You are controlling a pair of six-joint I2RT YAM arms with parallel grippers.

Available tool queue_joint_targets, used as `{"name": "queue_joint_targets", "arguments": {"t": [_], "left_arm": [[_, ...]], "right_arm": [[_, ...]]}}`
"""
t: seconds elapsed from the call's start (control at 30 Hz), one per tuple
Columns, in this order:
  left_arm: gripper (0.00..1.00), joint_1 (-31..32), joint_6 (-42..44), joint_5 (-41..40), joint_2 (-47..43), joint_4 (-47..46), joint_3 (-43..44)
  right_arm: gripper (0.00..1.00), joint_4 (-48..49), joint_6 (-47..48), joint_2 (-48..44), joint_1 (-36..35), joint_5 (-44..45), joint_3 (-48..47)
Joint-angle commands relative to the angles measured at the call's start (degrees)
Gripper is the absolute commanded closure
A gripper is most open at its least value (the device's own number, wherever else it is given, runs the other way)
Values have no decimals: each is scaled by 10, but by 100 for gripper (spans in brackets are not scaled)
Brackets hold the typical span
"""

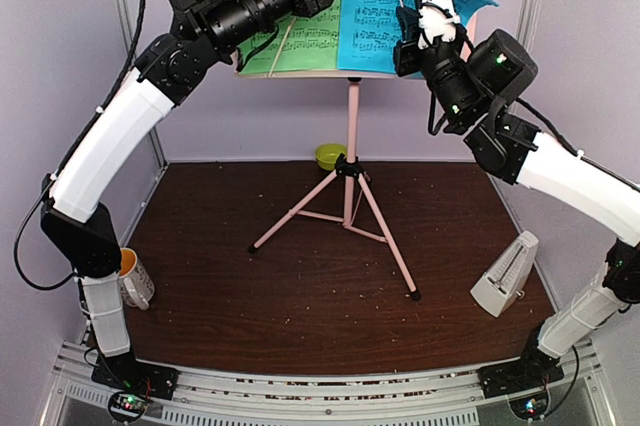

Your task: Set up the instrument practice props

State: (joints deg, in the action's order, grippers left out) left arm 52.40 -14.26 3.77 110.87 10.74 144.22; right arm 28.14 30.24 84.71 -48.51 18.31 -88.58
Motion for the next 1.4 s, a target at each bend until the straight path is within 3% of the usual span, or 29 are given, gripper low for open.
{"name": "queue_joint_targets", "arguments": {"t": [0.0, 0.17, 0.47, 0.73, 1.37], "left_arm": [[56, 0, 8, -2, -24, -9, -6], [56, 0, 9, 0, -29, -9, -13], [56, 1, 10, 11, -57, -13, -48], [55, 1, 27, 8, -97, 13, -88], [53, -1, 33, -29, -171, 9, -190]], "right_arm": [[97, 7, -6, -21, 0, 28, 13], [79, 5, -6, -22, 1, 22, 11], [55, -3, -10, -31, 2, 11, 3], [41, -54, -29, -62, 14, -19, -17], [39, -157, -80, -53, 117, -33, -128]]}}
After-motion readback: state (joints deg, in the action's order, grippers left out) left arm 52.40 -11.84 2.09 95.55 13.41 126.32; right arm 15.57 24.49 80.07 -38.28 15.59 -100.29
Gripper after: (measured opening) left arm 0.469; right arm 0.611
